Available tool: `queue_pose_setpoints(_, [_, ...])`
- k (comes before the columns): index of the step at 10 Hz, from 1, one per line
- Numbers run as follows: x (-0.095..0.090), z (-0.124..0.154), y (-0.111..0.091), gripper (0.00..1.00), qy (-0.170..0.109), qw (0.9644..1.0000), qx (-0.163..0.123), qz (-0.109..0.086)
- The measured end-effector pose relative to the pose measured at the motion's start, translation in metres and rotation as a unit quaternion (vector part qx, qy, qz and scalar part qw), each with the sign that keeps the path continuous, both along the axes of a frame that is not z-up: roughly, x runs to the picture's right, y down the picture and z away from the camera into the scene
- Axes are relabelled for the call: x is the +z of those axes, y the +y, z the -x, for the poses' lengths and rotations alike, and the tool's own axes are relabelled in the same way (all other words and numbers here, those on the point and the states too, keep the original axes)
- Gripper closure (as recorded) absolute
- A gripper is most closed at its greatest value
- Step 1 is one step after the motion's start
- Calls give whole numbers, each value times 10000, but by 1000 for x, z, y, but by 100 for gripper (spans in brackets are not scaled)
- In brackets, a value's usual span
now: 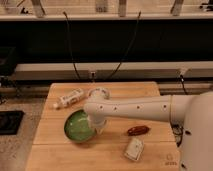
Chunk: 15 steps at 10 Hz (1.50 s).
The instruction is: Drag the ceramic bowl in a circle
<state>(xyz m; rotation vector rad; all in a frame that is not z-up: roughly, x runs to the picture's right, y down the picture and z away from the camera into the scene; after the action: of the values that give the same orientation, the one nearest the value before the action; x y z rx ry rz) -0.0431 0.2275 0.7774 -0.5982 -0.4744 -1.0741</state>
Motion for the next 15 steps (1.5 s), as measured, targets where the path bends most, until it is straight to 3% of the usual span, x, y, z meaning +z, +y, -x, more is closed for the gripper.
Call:
queue_pose_setpoints(4, [-2,-8,0,99,0,10000,23,6])
queue_pose_setpoints(15, [-6,4,0,99,-109,9999,-20,-2])
